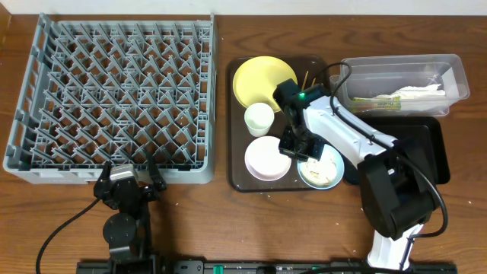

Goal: Sort waste into correct bins and load items into the dishwasher
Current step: 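Move the right gripper to the blue bowl and grasp its rim, then carry the blue bowl right and tip the rice onto the black tray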

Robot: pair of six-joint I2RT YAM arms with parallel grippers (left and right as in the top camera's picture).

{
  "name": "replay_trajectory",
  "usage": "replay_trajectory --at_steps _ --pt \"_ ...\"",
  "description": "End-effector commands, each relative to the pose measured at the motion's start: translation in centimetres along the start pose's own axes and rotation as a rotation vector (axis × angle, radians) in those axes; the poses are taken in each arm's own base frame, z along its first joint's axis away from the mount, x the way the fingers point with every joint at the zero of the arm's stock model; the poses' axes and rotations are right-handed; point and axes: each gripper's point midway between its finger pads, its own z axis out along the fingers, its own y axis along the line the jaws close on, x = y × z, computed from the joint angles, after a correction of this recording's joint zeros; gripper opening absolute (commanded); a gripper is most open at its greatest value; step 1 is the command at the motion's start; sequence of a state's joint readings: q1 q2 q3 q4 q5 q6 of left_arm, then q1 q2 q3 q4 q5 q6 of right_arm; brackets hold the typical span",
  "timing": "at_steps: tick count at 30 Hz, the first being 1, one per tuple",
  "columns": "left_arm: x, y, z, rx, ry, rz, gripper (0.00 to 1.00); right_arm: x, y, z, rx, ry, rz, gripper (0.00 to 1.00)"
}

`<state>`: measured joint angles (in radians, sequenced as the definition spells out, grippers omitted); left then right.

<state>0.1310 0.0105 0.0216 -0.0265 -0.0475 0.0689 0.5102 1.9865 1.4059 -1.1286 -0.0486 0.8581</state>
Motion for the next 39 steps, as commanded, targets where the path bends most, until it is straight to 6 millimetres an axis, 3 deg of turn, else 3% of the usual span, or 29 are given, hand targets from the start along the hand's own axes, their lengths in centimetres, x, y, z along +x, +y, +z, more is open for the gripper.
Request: replay_trajectory --at_steps 1,8,13,17,23,27,31,39 --pt "1.8 0.4 0.1 -0.018 0.054 0.015 0.92 0.0 -0.2 -0.3 0.002 -0.014 -0.029 0.01" --pt "1.8 0.4 0.1 -0.018 0.054 0.015 0.92 0.8 0.9 -0.6 -0.061 0.032 -0.187 0.01" --pt "1.8 0.4 0.1 -0.018 0.054 0.015 0.92 1.3 1.1 -1.9 -0.106 0.076 -0.321 0.01" --pt "1.8 0.4 0.1 -0.018 0.054 0.015 0.92 1.4 1.5 -4.1 -0.148 0.088 -0.402 0.01" --pt "1.8 0.4 0.1 -0.018 0.054 0.015 0.92 0.4 1.6 -9.7 -0.214 -0.011 -0.488 0.01" --pt "1.8 0.4 0.1 -0.018 0.054 0.015 0.92 -0.6 0.1 -12.7 -0.258 -0.091 -0.516 0.01" --pt "1.8 0.4 0.1 -0.018 0.054 0.015 0.92 -2.3 -2.8 -14.6 -0.284 -0.15 -0.515 0.01" --pt "1.8 0.4 0.1 -0.018 0.054 0.015 0.92 -4.2 -7.1 -16.1 -0.445 -0.196 -0.561 0.01"
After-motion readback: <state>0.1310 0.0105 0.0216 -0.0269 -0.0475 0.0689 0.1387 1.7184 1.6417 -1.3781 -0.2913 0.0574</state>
